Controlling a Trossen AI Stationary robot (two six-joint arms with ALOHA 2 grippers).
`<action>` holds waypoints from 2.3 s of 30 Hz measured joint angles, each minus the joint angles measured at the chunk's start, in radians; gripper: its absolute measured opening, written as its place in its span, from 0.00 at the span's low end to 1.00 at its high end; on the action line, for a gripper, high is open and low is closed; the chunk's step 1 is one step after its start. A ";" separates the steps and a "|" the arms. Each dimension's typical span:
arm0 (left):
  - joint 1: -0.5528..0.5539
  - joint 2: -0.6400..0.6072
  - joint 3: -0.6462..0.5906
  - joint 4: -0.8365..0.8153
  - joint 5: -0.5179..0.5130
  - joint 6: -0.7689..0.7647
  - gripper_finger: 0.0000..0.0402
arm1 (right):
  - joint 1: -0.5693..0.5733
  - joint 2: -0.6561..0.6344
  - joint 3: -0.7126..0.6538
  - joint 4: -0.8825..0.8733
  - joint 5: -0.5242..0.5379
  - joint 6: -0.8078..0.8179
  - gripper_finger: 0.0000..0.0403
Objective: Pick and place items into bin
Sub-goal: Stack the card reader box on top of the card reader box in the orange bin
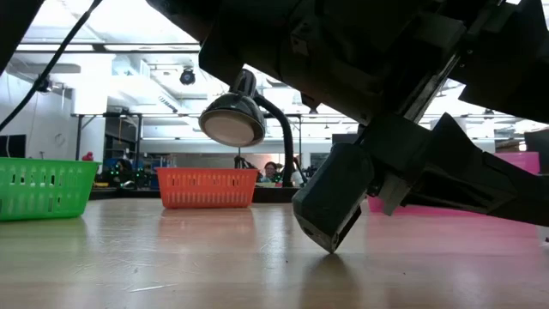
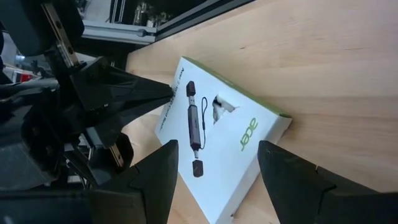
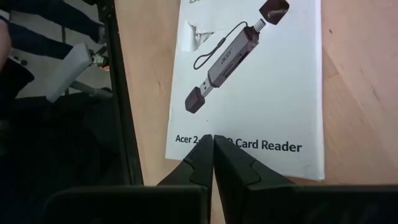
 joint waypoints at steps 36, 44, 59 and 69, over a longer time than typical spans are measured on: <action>-0.001 -0.022 -0.004 -0.179 -0.132 -0.139 0.51 | 0.081 0.019 0.084 -0.191 0.020 0.130 0.02; -0.003 -0.045 -0.005 -0.244 -0.148 -0.186 0.51 | 0.049 0.044 0.085 -0.161 0.055 0.059 0.02; -0.026 -0.051 -0.018 -0.325 -0.193 -0.173 0.51 | -0.095 0.040 0.083 -0.123 0.012 -0.187 0.02; -0.039 -0.051 -0.053 -0.249 -0.201 -0.133 0.51 | -0.113 0.038 0.080 -0.115 -0.014 -0.191 0.02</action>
